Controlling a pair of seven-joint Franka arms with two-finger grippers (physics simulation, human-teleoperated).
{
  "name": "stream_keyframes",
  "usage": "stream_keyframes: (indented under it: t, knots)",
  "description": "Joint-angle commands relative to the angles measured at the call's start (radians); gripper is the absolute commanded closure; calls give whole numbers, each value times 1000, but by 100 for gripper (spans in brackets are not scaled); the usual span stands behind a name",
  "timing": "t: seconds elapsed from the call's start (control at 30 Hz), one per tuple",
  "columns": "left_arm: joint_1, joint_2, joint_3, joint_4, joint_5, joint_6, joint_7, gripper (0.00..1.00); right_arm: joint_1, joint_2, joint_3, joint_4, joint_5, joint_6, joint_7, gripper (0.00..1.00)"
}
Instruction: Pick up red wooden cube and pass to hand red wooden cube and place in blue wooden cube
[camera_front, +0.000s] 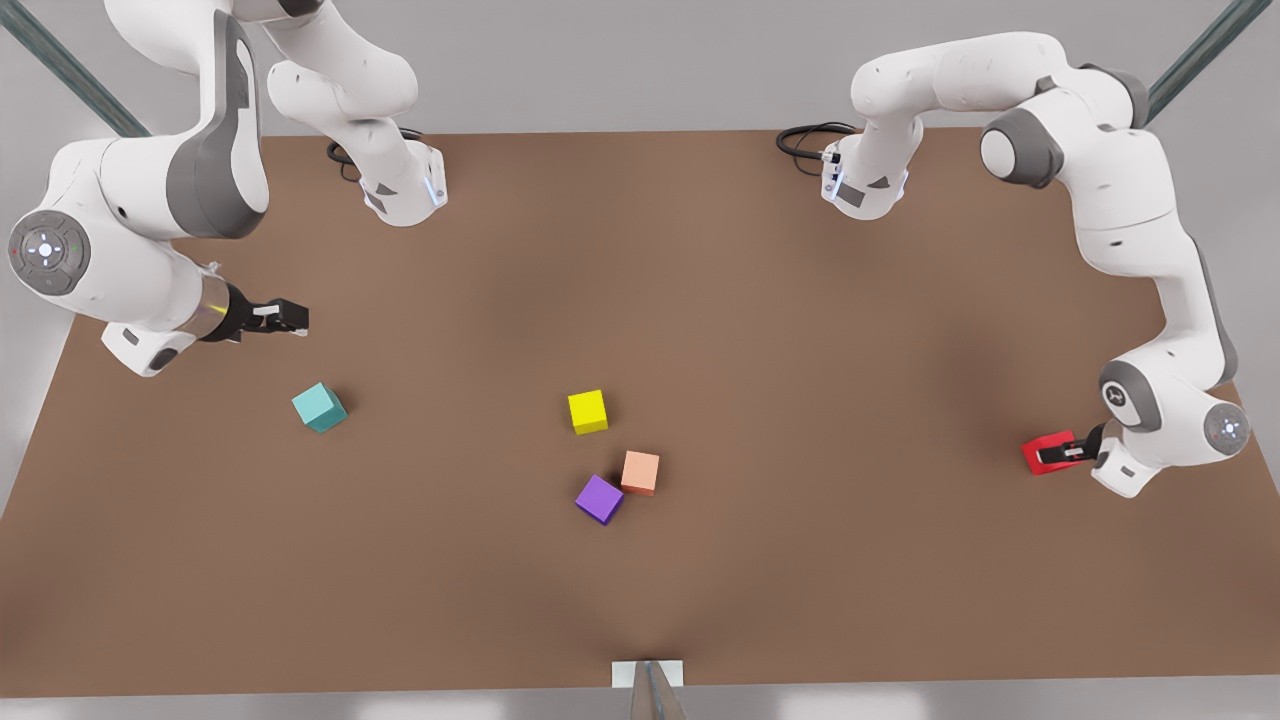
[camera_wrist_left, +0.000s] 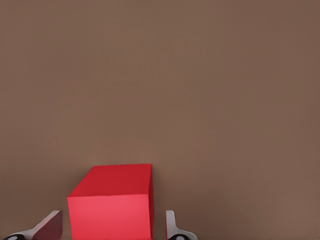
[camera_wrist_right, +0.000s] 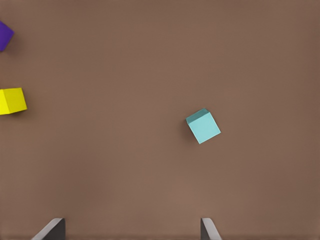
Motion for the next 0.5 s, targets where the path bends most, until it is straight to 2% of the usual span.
stream_keyframes:
  t: [0.0, 0.47]
  knots:
    - [1, 0, 0, 0, 1, 7, 35, 0, 0, -2, 0, 0, -1, 2, -1, 0]
    - [-1, 66, 2, 2, -2, 7, 35, 0, 0, 0, -2, -7, 2, 3, -1, 0]
